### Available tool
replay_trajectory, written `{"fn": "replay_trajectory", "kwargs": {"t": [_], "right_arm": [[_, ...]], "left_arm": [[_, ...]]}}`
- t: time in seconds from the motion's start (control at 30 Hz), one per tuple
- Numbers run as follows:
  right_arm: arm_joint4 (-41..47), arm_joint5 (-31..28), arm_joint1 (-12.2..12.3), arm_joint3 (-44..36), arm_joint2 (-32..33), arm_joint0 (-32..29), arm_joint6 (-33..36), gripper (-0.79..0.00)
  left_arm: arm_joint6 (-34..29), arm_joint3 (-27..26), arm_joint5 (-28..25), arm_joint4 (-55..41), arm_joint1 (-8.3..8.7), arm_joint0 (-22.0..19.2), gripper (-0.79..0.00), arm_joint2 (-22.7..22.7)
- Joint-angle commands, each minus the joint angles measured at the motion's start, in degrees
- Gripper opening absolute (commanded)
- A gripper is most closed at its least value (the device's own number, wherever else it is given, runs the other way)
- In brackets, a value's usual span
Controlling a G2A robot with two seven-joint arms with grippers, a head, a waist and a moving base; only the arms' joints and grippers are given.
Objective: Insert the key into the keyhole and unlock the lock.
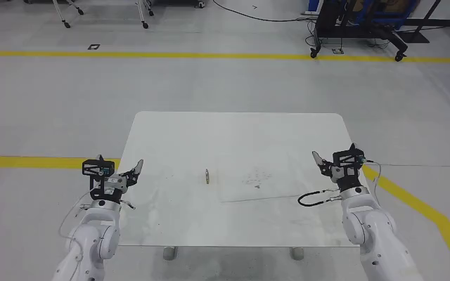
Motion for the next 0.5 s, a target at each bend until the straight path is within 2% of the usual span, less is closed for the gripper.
{"fn": "replay_trajectory", "kwargs": {"t": [0.0,0.13,0.33,0.47], "right_arm": [[0.00,0.00,0.00,0.00,0.00,0.00,0.00,-0.001],[-1.75,-1.10,-0.07,1.35,-1.71,0.78,1.44,0.000],[2.19,-11.70,-0.76,7.39,-10.36,6.06,6.79,0.000],[1.76,-13.83,-0.96,10.17,-12.94,8.71,10.60,0.000]], "left_arm": [[0.00,0.00,0.00,0.00,0.00,0.00,-0.001,0.00],[0.00,0.00,0.00,0.00,0.00,0.00,0.000,0.00],[0.00,0.00,0.00,0.00,0.00,0.00,0.000,0.00],[0.00,0.00,0.00,0.00,0.00,0.00,0.000,0.00]]}}
